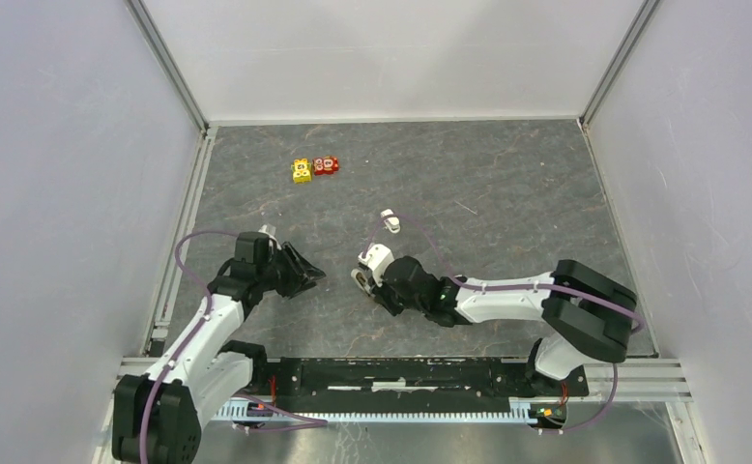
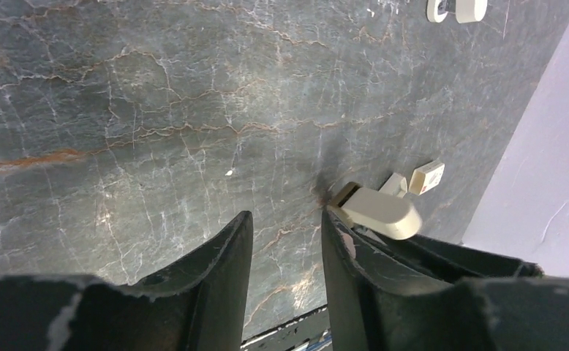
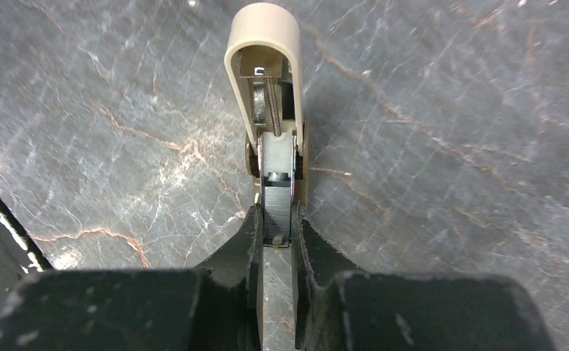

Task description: Load the staples into the stapler

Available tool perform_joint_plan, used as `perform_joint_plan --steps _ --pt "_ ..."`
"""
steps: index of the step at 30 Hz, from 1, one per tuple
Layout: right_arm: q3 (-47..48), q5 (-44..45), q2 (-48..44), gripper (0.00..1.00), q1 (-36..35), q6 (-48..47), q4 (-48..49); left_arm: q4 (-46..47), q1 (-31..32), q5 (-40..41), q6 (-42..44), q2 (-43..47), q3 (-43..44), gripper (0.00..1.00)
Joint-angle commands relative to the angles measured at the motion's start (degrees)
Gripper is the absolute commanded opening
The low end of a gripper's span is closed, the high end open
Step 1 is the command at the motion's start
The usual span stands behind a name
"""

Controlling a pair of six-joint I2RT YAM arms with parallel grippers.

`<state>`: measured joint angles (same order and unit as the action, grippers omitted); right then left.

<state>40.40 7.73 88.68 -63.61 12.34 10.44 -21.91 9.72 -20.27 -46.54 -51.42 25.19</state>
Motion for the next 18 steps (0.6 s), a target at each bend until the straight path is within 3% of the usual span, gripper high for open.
perform_joint_plan --steps 1,18 --pt "2.9 1.5 2.9 0.06 -1.7 -0.7 3.8 10.8 -0.3 -0.8 -7.1 -1.0 -3.6 0.45" --pt "3.3 -1.4 8.1 0.07 -2.9 -2.1 6.9 26.8 0.4 -4.1 -9.9 -13.5 -7.3 0.35"
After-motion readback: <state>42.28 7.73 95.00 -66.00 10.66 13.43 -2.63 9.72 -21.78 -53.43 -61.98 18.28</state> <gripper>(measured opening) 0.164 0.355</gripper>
